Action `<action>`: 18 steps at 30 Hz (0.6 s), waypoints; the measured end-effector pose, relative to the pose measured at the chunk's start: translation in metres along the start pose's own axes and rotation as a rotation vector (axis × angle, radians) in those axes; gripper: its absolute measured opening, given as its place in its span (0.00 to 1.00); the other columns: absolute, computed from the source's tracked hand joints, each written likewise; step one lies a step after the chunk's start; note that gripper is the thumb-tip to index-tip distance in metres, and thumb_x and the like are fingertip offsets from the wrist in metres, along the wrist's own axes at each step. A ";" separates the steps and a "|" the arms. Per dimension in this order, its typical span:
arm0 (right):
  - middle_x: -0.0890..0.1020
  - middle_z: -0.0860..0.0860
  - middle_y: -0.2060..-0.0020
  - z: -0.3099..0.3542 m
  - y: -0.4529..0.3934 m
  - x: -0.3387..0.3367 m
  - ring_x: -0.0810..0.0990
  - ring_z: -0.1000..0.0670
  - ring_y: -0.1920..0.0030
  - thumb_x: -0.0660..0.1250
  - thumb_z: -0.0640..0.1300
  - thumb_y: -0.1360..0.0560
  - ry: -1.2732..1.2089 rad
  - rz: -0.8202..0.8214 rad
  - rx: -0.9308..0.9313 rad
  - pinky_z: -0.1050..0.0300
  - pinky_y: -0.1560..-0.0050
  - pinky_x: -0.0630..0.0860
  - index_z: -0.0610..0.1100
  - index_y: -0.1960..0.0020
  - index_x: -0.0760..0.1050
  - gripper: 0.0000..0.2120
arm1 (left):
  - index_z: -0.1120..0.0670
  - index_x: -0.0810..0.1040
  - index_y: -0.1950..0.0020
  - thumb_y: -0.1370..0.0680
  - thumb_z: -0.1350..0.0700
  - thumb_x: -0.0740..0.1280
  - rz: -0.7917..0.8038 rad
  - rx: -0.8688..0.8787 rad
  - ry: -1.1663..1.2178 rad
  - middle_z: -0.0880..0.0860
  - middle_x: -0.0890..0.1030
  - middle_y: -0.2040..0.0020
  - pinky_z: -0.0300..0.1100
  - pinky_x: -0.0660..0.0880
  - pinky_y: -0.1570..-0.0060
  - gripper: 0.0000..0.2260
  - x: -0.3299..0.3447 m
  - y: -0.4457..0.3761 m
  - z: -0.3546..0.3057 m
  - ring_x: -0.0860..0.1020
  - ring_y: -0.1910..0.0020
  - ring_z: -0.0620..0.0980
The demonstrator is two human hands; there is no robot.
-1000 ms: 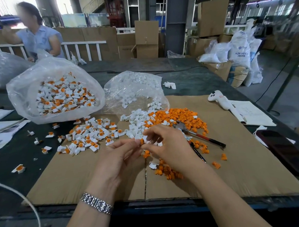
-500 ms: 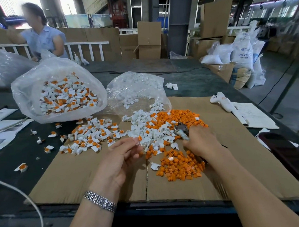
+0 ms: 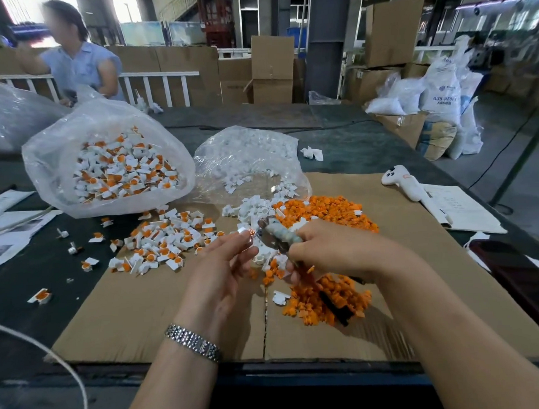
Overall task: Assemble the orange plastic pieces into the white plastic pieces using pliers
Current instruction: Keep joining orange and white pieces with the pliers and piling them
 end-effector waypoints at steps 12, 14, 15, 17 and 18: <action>0.81 0.48 0.66 0.011 -0.002 0.022 0.76 0.53 0.70 0.57 0.56 0.16 0.216 -0.080 -0.089 0.56 0.64 0.75 0.41 0.56 0.77 0.21 | 0.58 0.81 0.53 0.24 0.64 0.74 -0.076 0.106 -0.078 0.53 0.86 0.63 0.34 0.75 0.73 0.04 -0.015 -0.002 -0.010 0.85 0.65 0.45; 0.81 0.45 0.65 0.009 -0.003 0.026 0.77 0.49 0.66 0.57 0.56 0.16 0.193 -0.093 -0.085 0.49 0.58 0.78 0.42 0.58 0.75 0.21 | 0.59 0.81 0.50 0.24 0.64 0.75 -0.081 0.112 -0.107 0.54 0.87 0.61 0.34 0.76 0.71 0.06 -0.018 -0.003 -0.011 0.85 0.64 0.46; 0.79 0.44 0.65 0.008 -0.004 0.029 0.77 0.48 0.66 0.57 0.56 0.16 0.176 -0.107 -0.079 0.49 0.59 0.77 0.43 0.58 0.73 0.20 | 0.60 0.81 0.49 0.24 0.64 0.75 -0.082 0.114 -0.120 0.54 0.87 0.61 0.34 0.76 0.70 0.06 -0.020 -0.003 -0.011 0.85 0.64 0.47; 0.79 0.45 0.63 0.007 -0.006 0.031 0.77 0.48 0.66 0.58 0.57 0.17 0.197 -0.154 -0.063 0.52 0.62 0.75 0.44 0.56 0.71 0.18 | 0.61 0.81 0.49 0.24 0.65 0.74 -0.085 0.116 -0.135 0.54 0.86 0.63 0.34 0.77 0.69 0.06 -0.022 -0.002 -0.011 0.85 0.64 0.46; 0.79 0.46 0.63 0.005 -0.007 0.032 0.76 0.48 0.67 0.59 0.57 0.17 0.226 -0.185 -0.050 0.53 0.64 0.74 0.45 0.55 0.71 0.17 | 0.61 0.81 0.50 0.24 0.65 0.74 -0.089 0.117 -0.138 0.54 0.86 0.63 0.34 0.78 0.69 0.05 -0.023 -0.002 -0.011 0.85 0.65 0.46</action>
Point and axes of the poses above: each hand's wrist, its own y-axis away from the middle knuckle, its own x-axis out of the palm, z = x × y, the point moved 9 cm from there along -y, towards the middle knuckle
